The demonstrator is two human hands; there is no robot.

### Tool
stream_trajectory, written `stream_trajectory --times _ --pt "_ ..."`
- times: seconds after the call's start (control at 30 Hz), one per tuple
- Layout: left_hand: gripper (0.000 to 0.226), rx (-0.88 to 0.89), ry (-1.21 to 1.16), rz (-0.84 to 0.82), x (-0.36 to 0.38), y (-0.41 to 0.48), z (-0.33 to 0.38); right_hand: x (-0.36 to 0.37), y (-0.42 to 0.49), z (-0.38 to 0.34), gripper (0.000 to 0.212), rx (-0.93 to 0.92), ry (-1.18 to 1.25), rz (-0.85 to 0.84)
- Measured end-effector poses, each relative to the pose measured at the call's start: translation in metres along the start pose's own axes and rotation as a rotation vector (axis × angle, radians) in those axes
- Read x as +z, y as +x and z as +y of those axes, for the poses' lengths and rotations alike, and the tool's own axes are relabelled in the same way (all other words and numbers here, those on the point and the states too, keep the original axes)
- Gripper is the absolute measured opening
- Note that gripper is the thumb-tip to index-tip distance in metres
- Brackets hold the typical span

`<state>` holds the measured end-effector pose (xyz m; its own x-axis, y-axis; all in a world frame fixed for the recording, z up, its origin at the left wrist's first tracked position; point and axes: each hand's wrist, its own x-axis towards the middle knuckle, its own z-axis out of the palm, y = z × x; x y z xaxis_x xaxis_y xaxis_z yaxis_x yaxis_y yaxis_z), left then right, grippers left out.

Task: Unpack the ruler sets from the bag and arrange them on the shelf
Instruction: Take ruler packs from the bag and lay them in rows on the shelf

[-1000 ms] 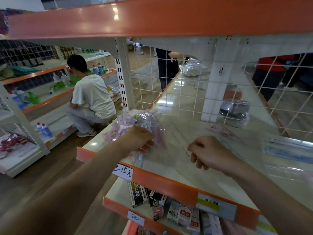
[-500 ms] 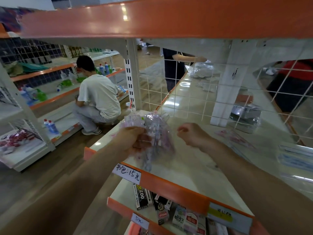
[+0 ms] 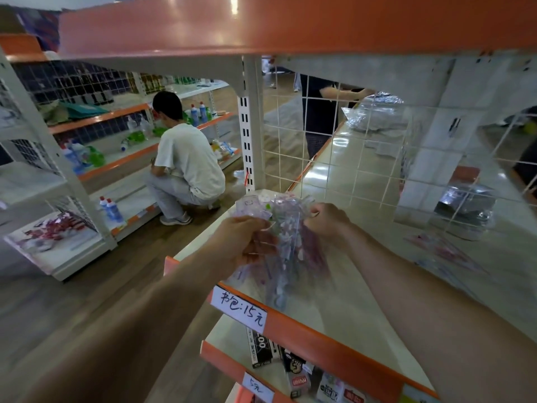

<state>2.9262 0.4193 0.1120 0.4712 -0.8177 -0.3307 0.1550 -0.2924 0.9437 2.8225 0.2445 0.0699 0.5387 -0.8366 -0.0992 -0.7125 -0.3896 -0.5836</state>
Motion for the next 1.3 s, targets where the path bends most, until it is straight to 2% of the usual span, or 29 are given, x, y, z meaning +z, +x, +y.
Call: stream_trajectory --times 0.17,0.27,0.33,0.5,0.6,0.7,0.8,0.9,0.97,1.07,1.17,1.3 --pt "0.015 -0.013 -0.008 0.003 0.002 0.008 -0.004 0.0 0.008 0.003 0.04 0.045 0.091 -0.047" --pt "0.014 -0.018 -0.002 0.01 0.002 0.011 -0.004 -0.007 0.014 0.003 0.018 0.053 0.168 -0.076" --pt "0.014 -0.018 -0.003 0.01 0.002 0.013 -0.004 -0.011 0.017 0.006 0.025 0.098 0.254 -0.084" --pt "0.015 -0.027 -0.002 0.018 0.003 0.016 -0.005 -0.023 0.01 0.01 0.022 0.159 0.419 -0.068" --pt "0.014 -0.036 0.004 0.024 0.004 0.018 -0.006 -0.028 0.006 0.014 0.007 0.17 0.464 -0.066" --pt "0.015 -0.039 0.007 0.028 0.006 0.018 -0.006 -0.03 0.003 0.017 0.003 0.178 0.491 -0.045" --pt "0.016 -0.046 0.005 0.038 0.009 0.019 -0.005 -0.037 -0.003 0.018 0.014 0.13 0.5 -0.004" --pt "0.015 -0.05 -0.022 0.051 0.011 0.018 -0.002 -0.042 -0.009 0.025 0.017 0.045 0.555 0.008" --pt "0.015 -0.043 -0.059 0.059 0.014 0.017 0.001 -0.045 -0.014 0.028 0.019 -0.001 0.553 -0.041" --pt "0.015 -0.02 -0.125 0.091 0.019 0.014 0.002 -0.047 -0.026 0.022 0.011 -0.054 0.538 -0.134" --pt "0.016 0.001 -0.233 0.162 0.02 0.013 0.004 -0.047 -0.037 0.011 0.019 -0.125 0.505 -0.172" --pt "0.014 0.021 -0.304 0.219 0.021 0.005 0.011 -0.056 -0.052 0.002 0.015 -0.139 0.619 -0.207"
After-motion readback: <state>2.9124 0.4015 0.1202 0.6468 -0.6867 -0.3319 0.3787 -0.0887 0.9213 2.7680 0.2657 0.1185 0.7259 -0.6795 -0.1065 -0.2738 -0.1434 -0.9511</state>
